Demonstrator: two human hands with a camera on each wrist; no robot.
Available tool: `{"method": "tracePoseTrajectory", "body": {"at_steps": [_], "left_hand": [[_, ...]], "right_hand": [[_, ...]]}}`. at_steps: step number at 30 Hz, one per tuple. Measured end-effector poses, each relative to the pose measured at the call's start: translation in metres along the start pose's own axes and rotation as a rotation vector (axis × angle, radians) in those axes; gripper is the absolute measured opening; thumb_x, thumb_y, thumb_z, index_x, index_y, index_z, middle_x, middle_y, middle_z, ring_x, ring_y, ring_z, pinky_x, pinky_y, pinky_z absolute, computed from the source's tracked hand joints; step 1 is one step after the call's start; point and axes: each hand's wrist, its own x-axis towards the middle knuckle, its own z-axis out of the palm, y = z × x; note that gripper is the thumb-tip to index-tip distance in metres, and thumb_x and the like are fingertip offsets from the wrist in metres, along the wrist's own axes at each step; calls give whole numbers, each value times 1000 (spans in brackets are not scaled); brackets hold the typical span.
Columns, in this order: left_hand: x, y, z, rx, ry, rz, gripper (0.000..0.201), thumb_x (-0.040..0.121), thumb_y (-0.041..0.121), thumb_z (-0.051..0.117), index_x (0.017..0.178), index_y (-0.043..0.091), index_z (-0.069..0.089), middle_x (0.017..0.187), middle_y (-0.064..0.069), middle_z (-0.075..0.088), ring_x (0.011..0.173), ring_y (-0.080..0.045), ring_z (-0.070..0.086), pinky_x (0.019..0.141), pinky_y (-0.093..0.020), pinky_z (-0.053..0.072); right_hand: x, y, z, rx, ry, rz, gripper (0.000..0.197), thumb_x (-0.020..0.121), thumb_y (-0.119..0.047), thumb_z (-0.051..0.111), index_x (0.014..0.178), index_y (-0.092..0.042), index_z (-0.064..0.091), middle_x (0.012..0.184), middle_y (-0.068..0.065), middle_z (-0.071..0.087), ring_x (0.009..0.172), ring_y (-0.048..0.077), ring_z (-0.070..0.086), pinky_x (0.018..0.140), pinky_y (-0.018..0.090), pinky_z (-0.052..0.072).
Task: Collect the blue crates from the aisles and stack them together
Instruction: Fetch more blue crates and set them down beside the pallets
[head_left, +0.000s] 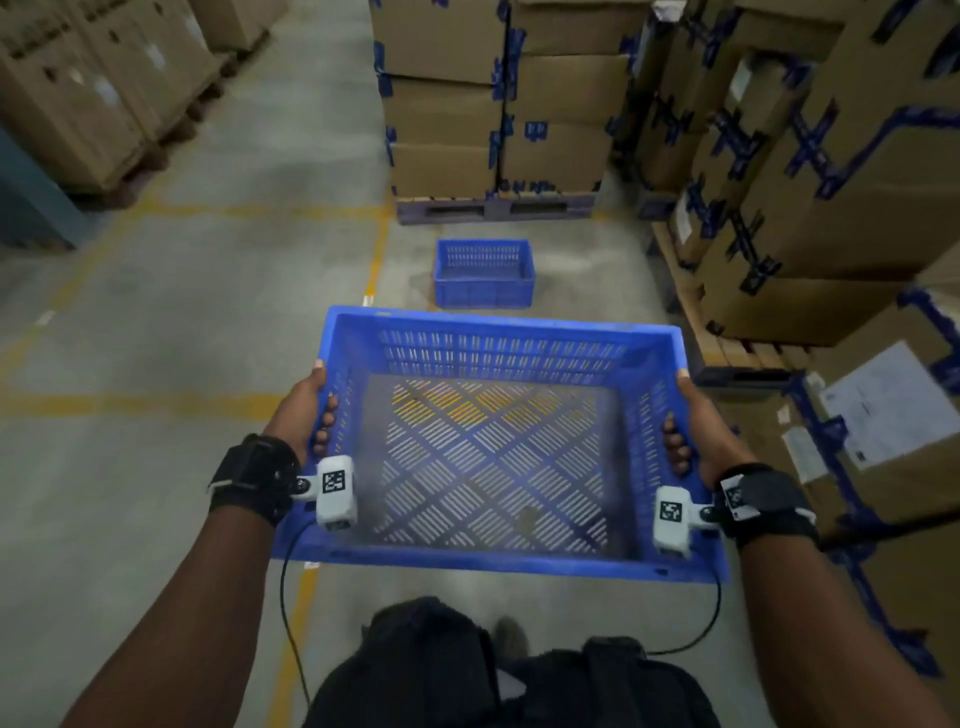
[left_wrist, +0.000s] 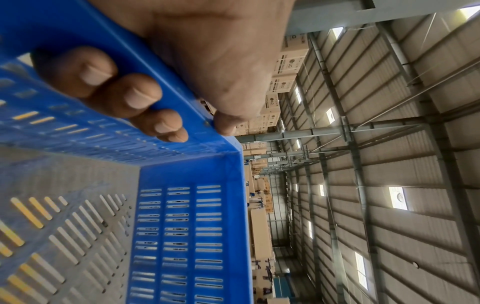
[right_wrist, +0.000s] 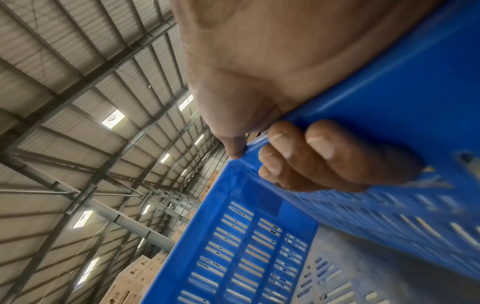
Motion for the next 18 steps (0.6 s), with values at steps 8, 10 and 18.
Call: {"method": "tracePoseTrajectory", "body": {"at_steps": [8,10,18], "left_hand": [[173,122,22,-13,21,1,59,94,73,33,68,21,42,47,5,33,34,-11,21,37,-16,16],[224,161,28,-3,14,16,59,95,72,33,68,21,42,47,5,33,35,-11,21,38,-16,16],[372,314,60,48,-14,38,61,93,76,30,68,22,42,50,4,33,37,-12,20,39,-17,16]], "right_hand": [[164,-158,61,-15,-51,16,73,78,-90,38,65,-19,38,47,-2,28,34,13,22,35,18,18],[203,-196,79,-5,-46,18,72,79,-89,37,65,-18,38,46,-2,28,33,13,21,34,18,18],[315,-329,122,53,24,9,74,76,-92,37,65,-19,38,48,-1,29,34,14,22,36,19,19]]}}
